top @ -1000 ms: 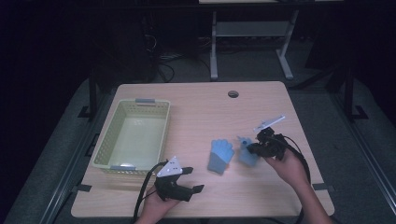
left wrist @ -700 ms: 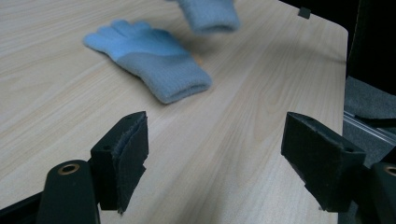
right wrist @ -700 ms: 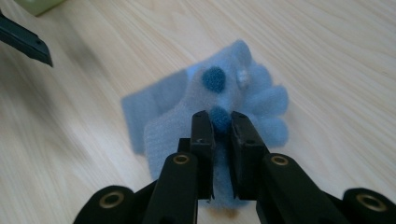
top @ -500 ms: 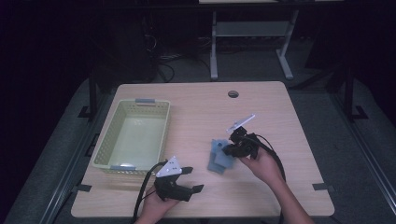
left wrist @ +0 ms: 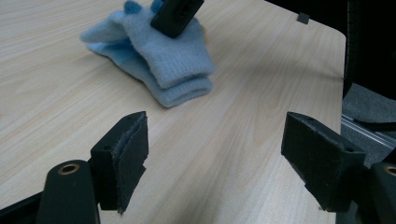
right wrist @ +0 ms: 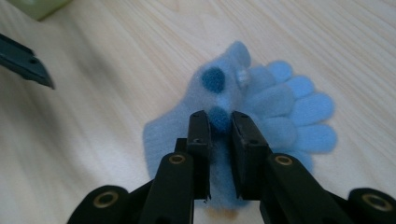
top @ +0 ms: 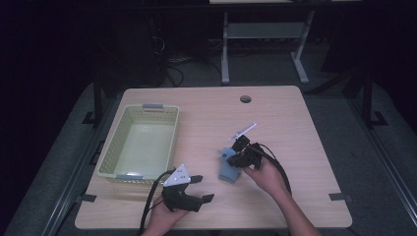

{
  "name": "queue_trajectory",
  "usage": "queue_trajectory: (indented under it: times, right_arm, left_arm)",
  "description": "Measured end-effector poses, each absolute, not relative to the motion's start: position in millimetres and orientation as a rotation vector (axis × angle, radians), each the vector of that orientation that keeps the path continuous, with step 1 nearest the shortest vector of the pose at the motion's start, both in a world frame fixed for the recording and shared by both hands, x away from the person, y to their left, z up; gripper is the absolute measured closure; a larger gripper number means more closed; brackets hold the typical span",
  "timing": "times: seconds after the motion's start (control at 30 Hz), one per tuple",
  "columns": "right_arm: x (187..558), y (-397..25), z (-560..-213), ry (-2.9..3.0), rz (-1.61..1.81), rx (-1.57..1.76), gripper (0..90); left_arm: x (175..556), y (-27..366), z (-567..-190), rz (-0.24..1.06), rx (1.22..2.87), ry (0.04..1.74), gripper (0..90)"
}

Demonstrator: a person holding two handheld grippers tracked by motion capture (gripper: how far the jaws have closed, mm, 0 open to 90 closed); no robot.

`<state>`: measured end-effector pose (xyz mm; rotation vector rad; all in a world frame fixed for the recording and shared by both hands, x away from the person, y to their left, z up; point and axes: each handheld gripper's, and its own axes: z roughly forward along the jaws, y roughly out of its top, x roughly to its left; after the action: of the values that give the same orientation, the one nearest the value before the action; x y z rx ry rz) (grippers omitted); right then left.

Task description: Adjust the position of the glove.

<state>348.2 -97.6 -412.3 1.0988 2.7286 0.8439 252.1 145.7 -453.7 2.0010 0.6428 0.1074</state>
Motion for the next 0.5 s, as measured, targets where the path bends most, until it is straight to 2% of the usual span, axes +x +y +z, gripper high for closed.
queue_trajectory:
  times: [0.23,0.4,0.5]
  right_arm:
    - [350.7,-93.4,-421.1,2.726,0.794,1.111,74.0]
    - [354.2,-93.6,-425.0,2.732,0.759,1.136,61.3]
    - [351.2,-93.2,-421.9,2.721,0.793,1.108,60.4]
  left_arm:
    - [251.8,145.3,-453.8,0.115,2.005,0.643,23.0]
    - [251.7,145.3,-453.8,0.112,2.004,0.643,23.0]
    - [251.7,144.8,-454.0,0.11,2.0,0.649,23.0]
